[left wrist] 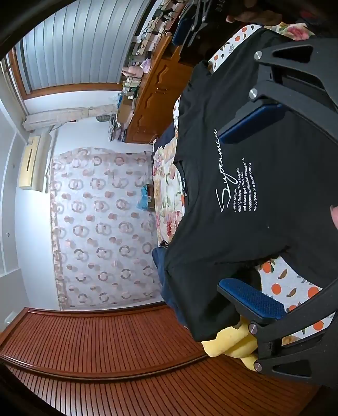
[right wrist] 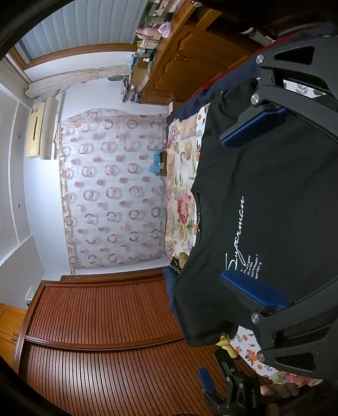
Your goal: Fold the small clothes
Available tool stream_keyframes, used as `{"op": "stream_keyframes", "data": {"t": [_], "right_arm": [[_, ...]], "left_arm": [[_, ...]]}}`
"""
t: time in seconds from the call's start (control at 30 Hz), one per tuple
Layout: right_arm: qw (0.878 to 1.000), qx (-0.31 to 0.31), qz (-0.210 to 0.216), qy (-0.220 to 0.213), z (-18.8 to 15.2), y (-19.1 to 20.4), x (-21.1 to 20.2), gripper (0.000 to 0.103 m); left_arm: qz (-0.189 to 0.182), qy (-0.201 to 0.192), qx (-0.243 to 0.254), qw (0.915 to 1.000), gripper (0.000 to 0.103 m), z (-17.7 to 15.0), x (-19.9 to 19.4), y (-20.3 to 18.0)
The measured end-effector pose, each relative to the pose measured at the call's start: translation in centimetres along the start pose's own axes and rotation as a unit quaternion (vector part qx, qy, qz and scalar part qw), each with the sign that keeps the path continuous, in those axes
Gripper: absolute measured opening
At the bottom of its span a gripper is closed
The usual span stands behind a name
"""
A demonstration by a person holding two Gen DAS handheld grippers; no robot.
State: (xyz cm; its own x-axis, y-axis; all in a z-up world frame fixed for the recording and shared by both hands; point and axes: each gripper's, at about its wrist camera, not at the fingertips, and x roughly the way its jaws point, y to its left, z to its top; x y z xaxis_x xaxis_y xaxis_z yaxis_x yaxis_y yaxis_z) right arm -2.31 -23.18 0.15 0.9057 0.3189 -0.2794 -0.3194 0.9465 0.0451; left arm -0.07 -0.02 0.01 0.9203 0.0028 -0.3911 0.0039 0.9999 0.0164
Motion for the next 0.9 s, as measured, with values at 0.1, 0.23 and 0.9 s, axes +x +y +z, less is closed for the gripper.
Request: {"op": "stream_keyframes", "data": {"t": [0.1, 0.23, 0.9], "right_arm": [[1.0, 0.001, 0.001, -0.002, -0.02, 0.08, -0.06, 0.096], [1.0, -0.002, 0.003, -0.002, -0.05, 0.55, -0.25, 0.096], [1.0, 0.011, 0.006, -0.002, -0.03, -0.27, -0.07, 0.096]], "left_arm": [[0.003, 0.0, 0.0, 1.0, 0.103, -0.02, 0.04, 0.04], [0.004, -0.001, 0.004, 1.0, 0.103, -0.04, 0.03, -0.02], [0.002, -0.004, 0.004, 1.0, 0.103, 0.21, -0.3, -0.26]]}}
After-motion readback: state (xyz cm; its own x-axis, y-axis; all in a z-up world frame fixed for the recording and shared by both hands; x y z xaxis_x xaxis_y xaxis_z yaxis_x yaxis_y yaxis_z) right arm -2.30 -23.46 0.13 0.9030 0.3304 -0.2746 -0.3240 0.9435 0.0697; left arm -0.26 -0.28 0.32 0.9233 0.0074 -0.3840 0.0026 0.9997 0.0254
